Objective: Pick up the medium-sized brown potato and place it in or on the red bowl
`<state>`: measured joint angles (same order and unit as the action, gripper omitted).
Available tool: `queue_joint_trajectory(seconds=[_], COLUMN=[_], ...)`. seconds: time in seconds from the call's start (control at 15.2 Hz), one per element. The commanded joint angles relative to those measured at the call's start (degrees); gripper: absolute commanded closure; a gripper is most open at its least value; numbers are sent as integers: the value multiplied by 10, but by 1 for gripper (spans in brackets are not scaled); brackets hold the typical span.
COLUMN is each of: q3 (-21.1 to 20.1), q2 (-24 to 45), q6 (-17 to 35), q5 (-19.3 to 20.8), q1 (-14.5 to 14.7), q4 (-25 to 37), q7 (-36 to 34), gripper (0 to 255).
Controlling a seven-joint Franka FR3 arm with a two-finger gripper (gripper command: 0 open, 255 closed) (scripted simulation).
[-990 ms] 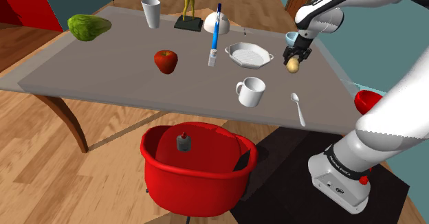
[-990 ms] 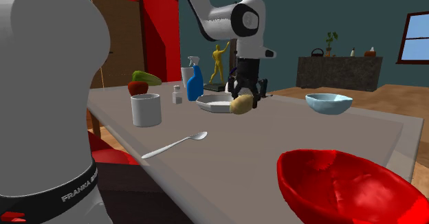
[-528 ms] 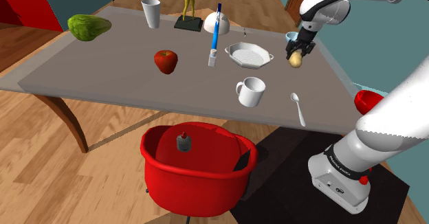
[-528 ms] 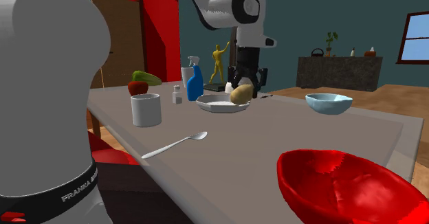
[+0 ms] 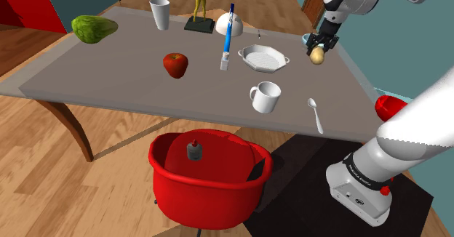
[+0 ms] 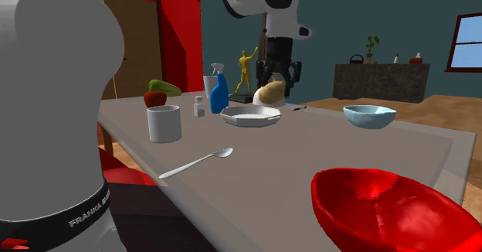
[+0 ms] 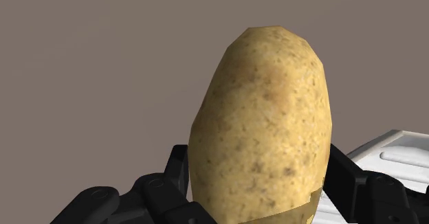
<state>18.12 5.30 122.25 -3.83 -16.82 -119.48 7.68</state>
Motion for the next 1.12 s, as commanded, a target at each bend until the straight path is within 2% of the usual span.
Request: queue_joint_trajectory(seconds=[0.0, 0.2, 0.59, 1.06], q3=[1, 1, 33, 77], q2=[-8, -17, -95, -171], q6=[-15, -34, -20, -16], q5=[3, 7, 40, 87], q1=[0, 1, -31, -78], q4=[7, 18, -71, -145], q7=[-2, -5, 41, 103], gripper=[255, 255, 255, 255])
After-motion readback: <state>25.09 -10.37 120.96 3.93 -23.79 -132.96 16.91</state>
